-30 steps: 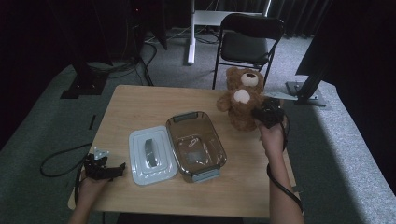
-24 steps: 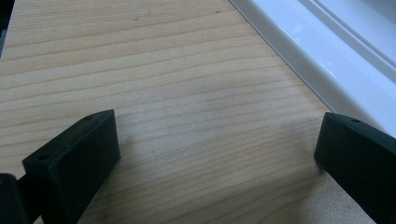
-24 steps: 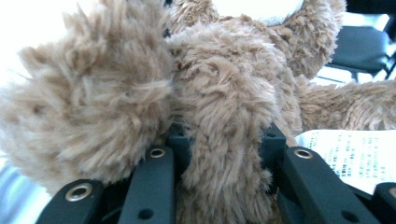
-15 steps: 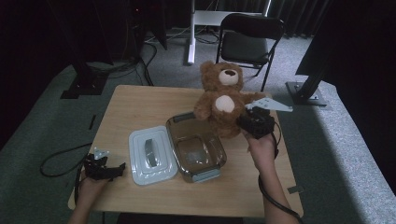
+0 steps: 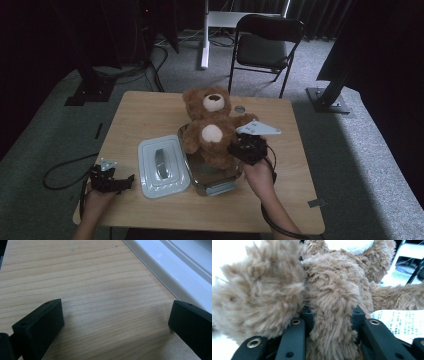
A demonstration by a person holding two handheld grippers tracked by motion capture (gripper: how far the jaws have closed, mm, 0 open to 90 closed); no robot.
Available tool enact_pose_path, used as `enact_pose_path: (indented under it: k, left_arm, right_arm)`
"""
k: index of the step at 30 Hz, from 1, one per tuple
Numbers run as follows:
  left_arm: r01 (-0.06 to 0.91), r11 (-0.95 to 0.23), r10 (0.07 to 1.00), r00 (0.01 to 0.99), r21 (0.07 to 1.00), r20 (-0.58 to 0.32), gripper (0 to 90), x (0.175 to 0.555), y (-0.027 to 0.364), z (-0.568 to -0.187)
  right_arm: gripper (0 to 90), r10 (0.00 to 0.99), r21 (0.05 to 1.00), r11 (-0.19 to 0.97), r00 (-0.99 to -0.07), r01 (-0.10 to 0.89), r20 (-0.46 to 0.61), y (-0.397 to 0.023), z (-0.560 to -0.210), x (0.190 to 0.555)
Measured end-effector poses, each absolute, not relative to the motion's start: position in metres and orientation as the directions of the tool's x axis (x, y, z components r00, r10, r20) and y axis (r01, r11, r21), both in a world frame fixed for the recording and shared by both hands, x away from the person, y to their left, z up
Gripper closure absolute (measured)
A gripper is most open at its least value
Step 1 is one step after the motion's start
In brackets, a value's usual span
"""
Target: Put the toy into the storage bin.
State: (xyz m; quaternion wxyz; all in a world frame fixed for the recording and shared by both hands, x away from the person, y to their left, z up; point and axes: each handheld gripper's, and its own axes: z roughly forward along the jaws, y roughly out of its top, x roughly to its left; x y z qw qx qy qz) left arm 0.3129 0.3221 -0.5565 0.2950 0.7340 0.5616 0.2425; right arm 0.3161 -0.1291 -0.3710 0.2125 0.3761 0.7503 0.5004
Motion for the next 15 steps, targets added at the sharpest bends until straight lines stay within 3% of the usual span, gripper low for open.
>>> enact_pose_path:
  k: [15]
  left_arm:
    - [0.68, -0.195, 0.967, 0.252, 0.707, 0.024, 0.6, 0.313, 0.322, -0.557]
  right_arm:
    - [62.7, 0.761, 0.853, 0.324, -0.648, 0.408, 0.021, -0.104, -0.421, 0.312]
